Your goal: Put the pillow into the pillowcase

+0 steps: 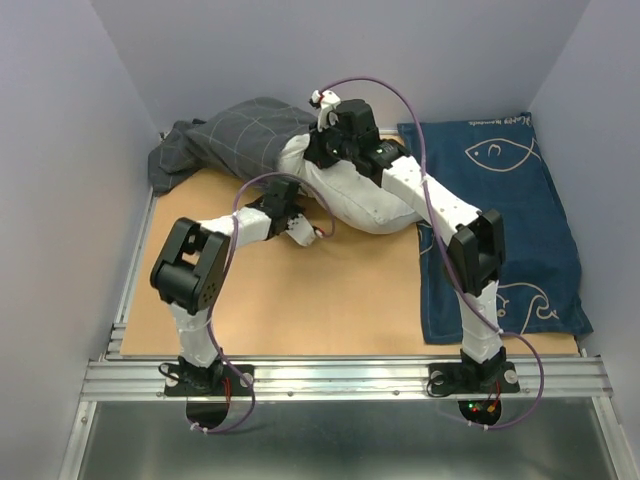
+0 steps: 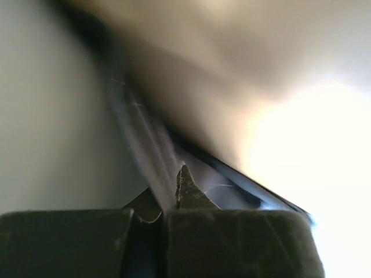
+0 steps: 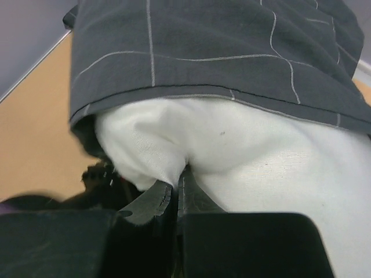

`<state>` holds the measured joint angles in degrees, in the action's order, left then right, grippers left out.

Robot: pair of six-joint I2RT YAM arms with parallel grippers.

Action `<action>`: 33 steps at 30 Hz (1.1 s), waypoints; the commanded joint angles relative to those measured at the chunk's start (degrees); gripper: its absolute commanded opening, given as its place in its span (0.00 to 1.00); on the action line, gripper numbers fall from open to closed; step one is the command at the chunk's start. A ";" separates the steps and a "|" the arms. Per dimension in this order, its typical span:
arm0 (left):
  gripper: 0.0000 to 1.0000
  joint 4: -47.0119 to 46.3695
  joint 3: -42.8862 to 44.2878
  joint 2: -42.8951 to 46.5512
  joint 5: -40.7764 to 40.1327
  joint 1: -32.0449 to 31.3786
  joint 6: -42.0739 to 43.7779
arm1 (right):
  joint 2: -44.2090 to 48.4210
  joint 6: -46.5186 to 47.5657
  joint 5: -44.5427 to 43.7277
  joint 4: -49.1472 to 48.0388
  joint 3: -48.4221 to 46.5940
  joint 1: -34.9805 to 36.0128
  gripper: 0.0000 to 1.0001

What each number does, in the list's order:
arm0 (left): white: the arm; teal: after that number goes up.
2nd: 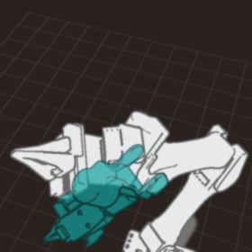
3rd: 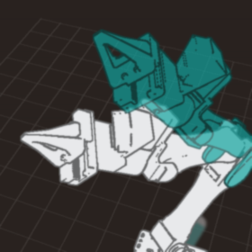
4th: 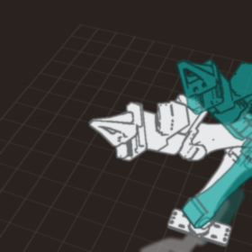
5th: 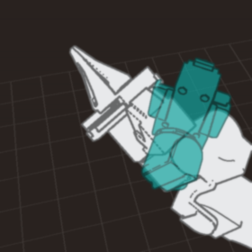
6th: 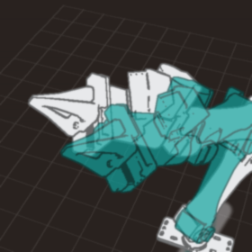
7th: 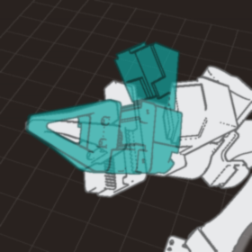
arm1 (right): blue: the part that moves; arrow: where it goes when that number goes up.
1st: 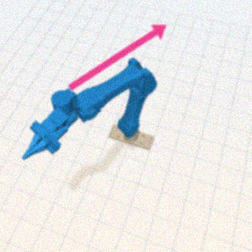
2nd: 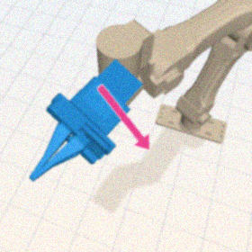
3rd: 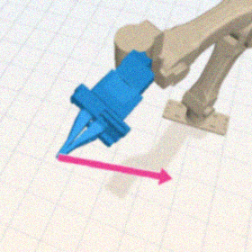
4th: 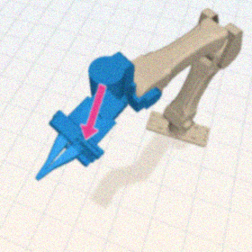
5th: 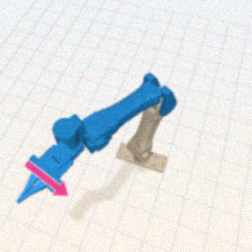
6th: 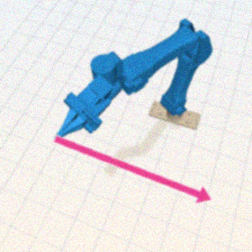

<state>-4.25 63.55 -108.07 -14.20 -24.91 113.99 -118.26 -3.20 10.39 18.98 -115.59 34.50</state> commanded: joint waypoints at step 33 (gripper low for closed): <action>0.82 21.78 3.75 45.87 31.28 -11.58 -91.41 | -2.53 -40.04 23.71 -31.73 34.37 -0.49 0.05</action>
<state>13.61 58.83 -55.92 31.59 -38.20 58.33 -124.77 -39.11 34.37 -11.64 -84.95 34.11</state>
